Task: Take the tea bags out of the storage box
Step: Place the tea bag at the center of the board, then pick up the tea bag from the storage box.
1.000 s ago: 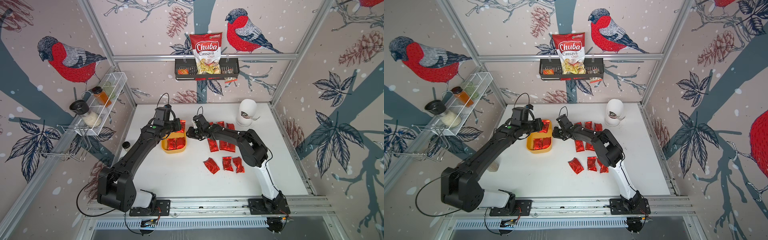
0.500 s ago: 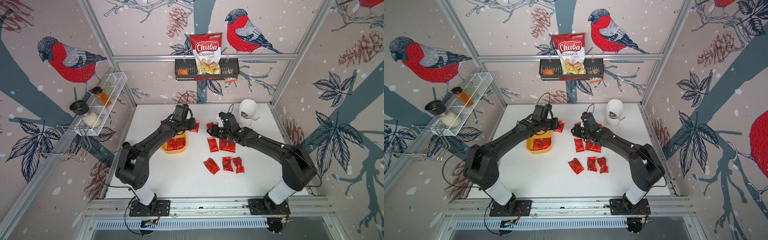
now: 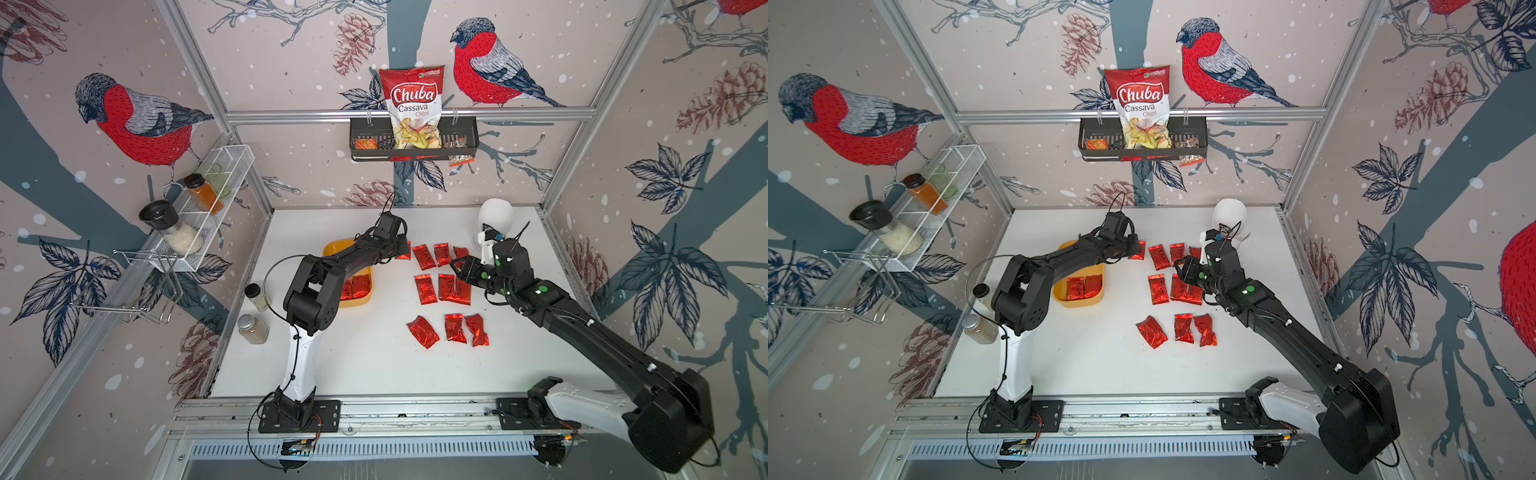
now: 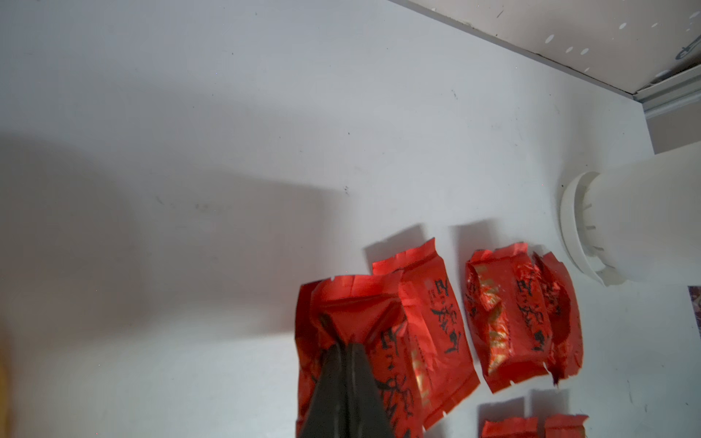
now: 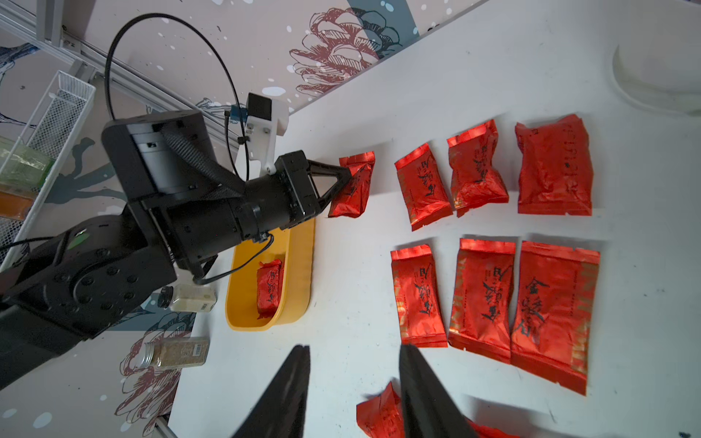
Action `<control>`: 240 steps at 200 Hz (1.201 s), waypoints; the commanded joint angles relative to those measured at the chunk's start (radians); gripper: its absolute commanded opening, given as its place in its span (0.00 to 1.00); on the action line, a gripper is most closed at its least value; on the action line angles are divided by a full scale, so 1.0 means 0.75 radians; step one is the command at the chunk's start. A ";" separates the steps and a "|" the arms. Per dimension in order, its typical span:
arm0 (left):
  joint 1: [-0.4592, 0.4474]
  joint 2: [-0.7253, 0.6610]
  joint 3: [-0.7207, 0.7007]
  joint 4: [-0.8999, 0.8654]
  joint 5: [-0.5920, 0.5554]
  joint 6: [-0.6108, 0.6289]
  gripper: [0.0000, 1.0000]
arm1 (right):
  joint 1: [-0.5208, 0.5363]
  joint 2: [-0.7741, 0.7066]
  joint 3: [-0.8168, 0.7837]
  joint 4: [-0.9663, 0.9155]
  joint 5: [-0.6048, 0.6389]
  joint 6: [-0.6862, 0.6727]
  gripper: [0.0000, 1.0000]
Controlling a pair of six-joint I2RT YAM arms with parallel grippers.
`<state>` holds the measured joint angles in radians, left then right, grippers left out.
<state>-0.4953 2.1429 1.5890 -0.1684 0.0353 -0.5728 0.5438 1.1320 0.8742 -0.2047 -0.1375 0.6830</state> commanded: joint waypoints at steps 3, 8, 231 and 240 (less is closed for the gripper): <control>-0.002 0.029 0.023 0.009 -0.034 -0.001 0.01 | -0.018 -0.028 -0.013 -0.026 0.008 -0.018 0.44; -0.002 0.030 0.020 0.008 -0.035 0.001 0.05 | -0.022 -0.031 -0.014 -0.024 0.007 -0.019 0.44; 0.177 -0.829 -0.904 -0.252 -0.327 0.154 0.61 | 0.312 0.239 0.180 0.031 -0.015 -0.056 0.51; 0.187 -0.818 -0.904 -0.265 -0.361 0.163 0.65 | 0.311 0.235 0.173 0.034 -0.014 -0.056 0.51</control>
<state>-0.3710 1.5188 0.9192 -0.3374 -0.1570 -0.4805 0.7738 1.3060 0.9985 -0.1993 -0.1387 0.6563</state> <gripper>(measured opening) 0.613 0.512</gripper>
